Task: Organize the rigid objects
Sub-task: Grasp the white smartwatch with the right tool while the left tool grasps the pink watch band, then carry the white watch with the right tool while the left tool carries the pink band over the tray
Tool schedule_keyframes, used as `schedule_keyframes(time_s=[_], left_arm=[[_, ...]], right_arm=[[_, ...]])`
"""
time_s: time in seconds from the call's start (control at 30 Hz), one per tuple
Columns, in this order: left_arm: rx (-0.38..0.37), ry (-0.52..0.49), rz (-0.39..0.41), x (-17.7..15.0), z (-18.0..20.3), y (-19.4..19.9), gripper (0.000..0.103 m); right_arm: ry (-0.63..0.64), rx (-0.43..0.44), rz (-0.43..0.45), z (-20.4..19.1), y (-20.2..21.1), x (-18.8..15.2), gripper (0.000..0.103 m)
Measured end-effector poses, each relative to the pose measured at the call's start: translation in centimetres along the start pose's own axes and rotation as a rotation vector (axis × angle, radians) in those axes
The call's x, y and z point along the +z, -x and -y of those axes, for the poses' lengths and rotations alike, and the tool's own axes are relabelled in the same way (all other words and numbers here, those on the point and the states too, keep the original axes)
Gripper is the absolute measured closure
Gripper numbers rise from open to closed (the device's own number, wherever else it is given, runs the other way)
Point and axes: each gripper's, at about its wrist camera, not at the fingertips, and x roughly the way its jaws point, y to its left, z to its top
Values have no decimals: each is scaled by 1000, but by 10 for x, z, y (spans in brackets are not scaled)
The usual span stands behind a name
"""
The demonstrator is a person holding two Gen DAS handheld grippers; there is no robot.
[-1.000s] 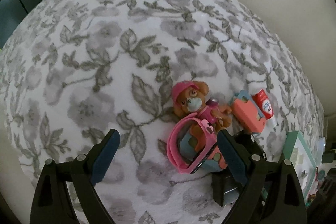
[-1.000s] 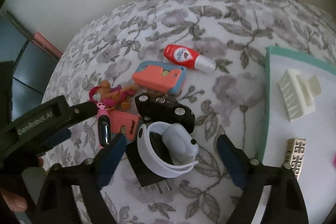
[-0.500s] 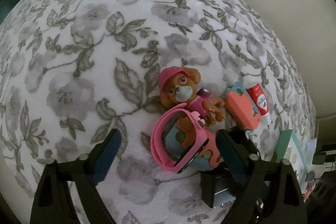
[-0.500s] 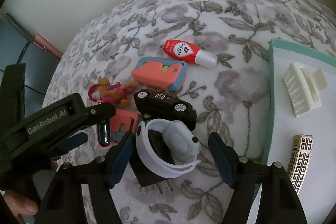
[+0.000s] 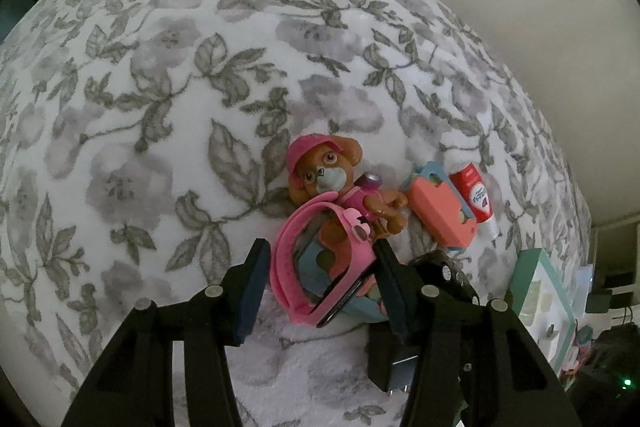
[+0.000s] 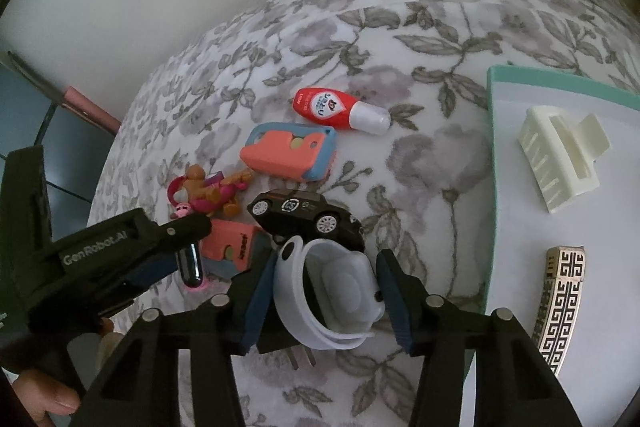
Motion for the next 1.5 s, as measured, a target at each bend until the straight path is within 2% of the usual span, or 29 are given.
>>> schedule_keyframes(time_s=[0.43, 0.57, 0.87, 1.2, 1.5], left_arm=[[-18, -24, 99, 5, 9, 39, 49], [-17, -53, 161, 4, 17, 61, 49], [-26, -148, 249, -10, 49, 95, 49], [-50, -278, 270, -37, 99, 107, 49], [-89, -411, 217, -71, 147, 95, 49]], right_arm=[[-74, 28, 17, 14, 16, 2, 50], [-98, 39, 74, 16, 39, 8, 50], [-89, -43, 201, 18, 99, 12, 50], [-126, -145, 257, 49, 138, 6, 50], [-261, -254, 260, 116, 157, -1, 50]])
